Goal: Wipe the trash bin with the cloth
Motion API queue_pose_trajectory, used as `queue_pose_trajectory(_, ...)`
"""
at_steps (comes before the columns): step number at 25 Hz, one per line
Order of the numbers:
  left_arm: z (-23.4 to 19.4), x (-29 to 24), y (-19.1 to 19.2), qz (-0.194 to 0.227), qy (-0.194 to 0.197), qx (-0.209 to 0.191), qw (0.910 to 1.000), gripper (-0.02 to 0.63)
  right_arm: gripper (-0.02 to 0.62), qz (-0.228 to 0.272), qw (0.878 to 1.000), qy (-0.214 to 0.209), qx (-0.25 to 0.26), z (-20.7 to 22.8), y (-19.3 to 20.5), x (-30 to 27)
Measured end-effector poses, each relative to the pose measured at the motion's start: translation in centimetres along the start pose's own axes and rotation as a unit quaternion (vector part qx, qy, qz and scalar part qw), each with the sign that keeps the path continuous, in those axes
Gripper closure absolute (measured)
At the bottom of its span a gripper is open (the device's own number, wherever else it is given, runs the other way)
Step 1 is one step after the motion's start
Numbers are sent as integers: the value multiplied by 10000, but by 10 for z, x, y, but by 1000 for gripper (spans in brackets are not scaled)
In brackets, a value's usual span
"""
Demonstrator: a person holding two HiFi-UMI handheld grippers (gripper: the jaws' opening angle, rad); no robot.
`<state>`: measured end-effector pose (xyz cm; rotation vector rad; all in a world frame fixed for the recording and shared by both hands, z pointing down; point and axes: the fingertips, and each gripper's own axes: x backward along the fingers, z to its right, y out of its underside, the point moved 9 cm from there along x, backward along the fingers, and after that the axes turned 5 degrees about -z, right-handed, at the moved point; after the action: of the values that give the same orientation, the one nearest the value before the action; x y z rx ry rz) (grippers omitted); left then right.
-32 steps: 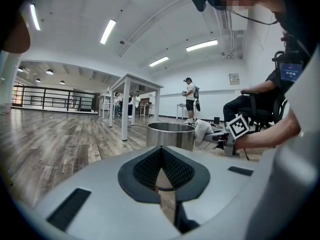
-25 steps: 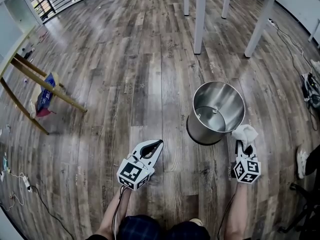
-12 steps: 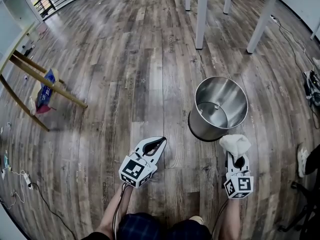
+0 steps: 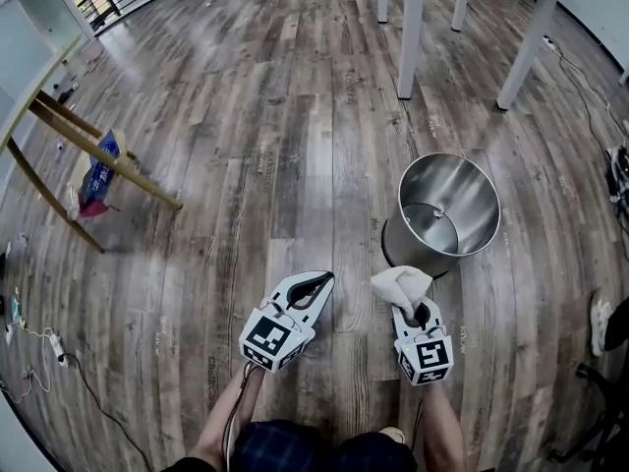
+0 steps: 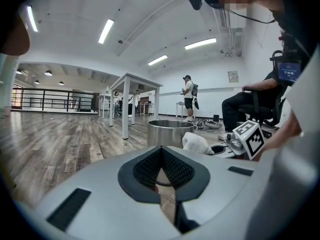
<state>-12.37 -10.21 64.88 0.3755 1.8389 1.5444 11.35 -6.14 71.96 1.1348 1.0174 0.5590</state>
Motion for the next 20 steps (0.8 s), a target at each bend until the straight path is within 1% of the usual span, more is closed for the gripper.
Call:
queue_pose_trajectory(4,-5,6,4,-18,-65,29,10000,606,511,-74,9997,-125,176,-6,-8,-33)
queue_pose_trajectory(7,-4,8,6,-56,-59,8,10000,606,512,-263,9994,-111,183,-4,-12,-58)
queue_pose_trajectory(10,-1,8,7,-87,-14,-32,10000,606,511,-536,9985,55,-20,4,-16,-76)
queue_pose_trajectory(13,0,9,7,-88,-1,-25,10000,606,512,-729,9967,335,-78,13,-17,-82)
queue_pose_trajectory(16,0,9,9,-70,-7,13,10000,606,512,-726,9957,500,-281,21,-13,-78)
queue_pose_trajectory(20,0,8,8,-68,31,16,10000,606,511,-663,9951,640,-353,28,-8,-65)
